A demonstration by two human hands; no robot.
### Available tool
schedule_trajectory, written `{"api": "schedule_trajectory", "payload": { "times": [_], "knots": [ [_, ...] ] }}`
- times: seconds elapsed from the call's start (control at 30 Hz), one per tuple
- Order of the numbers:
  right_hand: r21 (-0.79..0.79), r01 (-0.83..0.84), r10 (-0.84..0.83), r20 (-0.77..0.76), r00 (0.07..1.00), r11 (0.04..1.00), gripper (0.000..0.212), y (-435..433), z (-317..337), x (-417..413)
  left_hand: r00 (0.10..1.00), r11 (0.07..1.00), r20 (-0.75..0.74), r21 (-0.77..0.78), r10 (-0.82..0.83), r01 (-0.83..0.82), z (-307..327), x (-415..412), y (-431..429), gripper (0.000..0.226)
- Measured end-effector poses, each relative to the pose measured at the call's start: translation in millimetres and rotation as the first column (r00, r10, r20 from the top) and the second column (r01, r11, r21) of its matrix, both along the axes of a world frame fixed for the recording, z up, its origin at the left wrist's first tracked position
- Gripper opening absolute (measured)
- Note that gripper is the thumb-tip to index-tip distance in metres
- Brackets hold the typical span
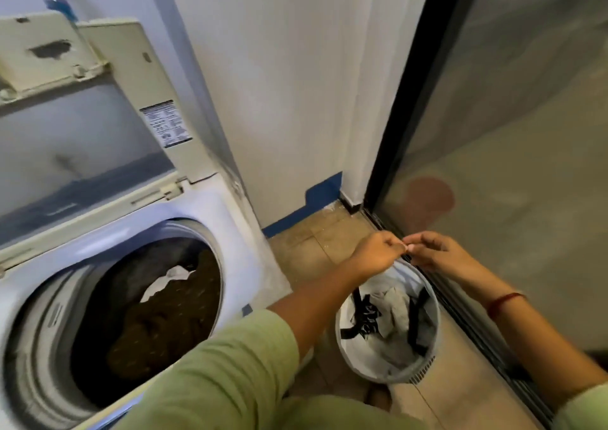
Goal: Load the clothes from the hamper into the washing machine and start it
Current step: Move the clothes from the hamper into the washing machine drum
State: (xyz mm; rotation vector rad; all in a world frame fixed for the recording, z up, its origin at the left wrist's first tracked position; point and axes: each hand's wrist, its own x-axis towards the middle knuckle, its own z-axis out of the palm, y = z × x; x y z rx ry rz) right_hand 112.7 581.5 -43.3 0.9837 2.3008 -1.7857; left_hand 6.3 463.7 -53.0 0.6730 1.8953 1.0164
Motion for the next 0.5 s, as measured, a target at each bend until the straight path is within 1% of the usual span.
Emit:
{"api": "schedule_trajectory", "payload": {
  "times": [0.03, 0.1, 0.13, 0.2, 0.27, 0.33, 0.37, 0.43, 0.5],
  "knots": [
    [-0.009, 0.023, -0.022, 0.034, 0.999, 1.000, 0.012, 5.9, -8.7, 5.8, 0.999, 0.999, 0.025, -0.047, -0.024, 0.026, -9.8, 8.2, 7.1, 0.016],
    [-0.020, 0.046, -0.044, 0.080, 0.996, 0.999, 0.010, 12.3, -25.6, 14.6, 0.997, 0.988, 0.052, -0.138, -0.064, 0.071, -26.1, 19.4, 12.5, 0.026],
    [-0.020, 0.052, -0.049, 0.104, 0.993, 0.998, 0.010, 16.3, -33.9, 19.9, 0.995, 0.979, 0.049, -0.177, -0.090, 0.097, -33.7, 22.9, 14.5, 0.027],
    [-0.028, 0.058, -0.054, 0.143, 0.988, 0.998, 0.014, 22.0, -54.5, 30.4, 0.987, 0.955, 0.039, -0.249, -0.155, 0.160, -52.5, 25.9, 16.0, 0.015],
    [-0.038, 0.057, -0.050, 0.170, 0.984, 0.998, 0.014, 23.5, -74.6, 39.3, 0.979, 0.928, 0.040, -0.311, -0.200, 0.203, -73.8, 25.8, 13.5, 0.023],
    [-0.040, 0.060, -0.050, 0.216, 0.975, 0.997, 0.020, 25.0, -97.1, 49.0, 0.967, 0.882, 0.036, -0.404, -0.251, 0.244, -97.8, 27.9, 11.5, 0.026],
    [-0.050, 0.056, -0.042, 0.245, 0.968, 0.997, 0.021, 25.1, -108.5, 53.6, 0.964, 0.863, 0.028, -0.438, -0.265, 0.250, -108.0, 28.7, 11.2, 0.033],
    [-0.065, 0.041, -0.021, 0.291, 0.956, 0.997, 0.016, 22.0, -131.5, 61.3, 0.967, 0.841, 0.043, -0.485, -0.251, 0.240, -127.8, 33.1, 7.2, 0.042],
    [-0.059, 0.034, -0.013, 0.327, 0.945, 0.998, 0.012, 23.7, -163.3, 68.9, 0.974, 0.821, 0.080, -0.526, -0.210, 0.221, -153.4, 38.4, 6.7, 0.041]
  ]
}}
